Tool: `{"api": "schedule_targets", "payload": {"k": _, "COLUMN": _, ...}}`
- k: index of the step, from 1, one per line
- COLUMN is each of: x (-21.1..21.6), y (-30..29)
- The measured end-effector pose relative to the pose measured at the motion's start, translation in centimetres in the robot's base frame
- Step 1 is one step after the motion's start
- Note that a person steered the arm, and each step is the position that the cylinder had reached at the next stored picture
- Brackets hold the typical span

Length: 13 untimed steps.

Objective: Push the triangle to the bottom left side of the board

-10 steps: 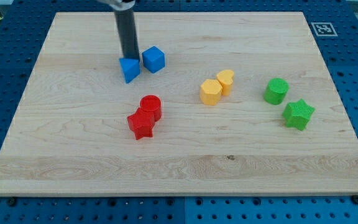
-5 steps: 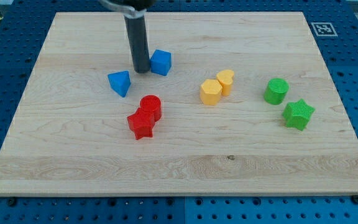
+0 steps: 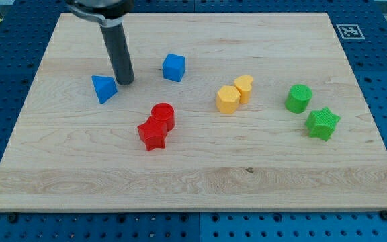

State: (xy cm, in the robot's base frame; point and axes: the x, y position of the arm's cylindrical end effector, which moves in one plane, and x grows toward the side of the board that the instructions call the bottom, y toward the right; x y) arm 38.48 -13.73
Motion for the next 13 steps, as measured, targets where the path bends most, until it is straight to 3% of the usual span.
{"api": "schedule_targets", "payload": {"k": 1, "x": 0.6, "y": -3.9}}
{"api": "schedule_targets", "payload": {"k": 2, "x": 4.7, "y": -4.2}}
{"api": "schedule_targets", "payload": {"k": 4, "x": 2.9, "y": -2.9}}
{"api": "schedule_targets", "payload": {"k": 5, "x": 4.6, "y": -0.4}}
{"api": "schedule_targets", "payload": {"k": 7, "x": 11.7, "y": -2.3}}
{"api": "schedule_targets", "payload": {"k": 9, "x": 4.6, "y": -3.0}}
{"api": "schedule_targets", "payload": {"k": 10, "x": 5.4, "y": -5.0}}
{"api": "schedule_targets", "payload": {"k": 11, "x": 10.2, "y": -5.0}}
{"api": "schedule_targets", "payload": {"k": 13, "x": 9.3, "y": -5.0}}
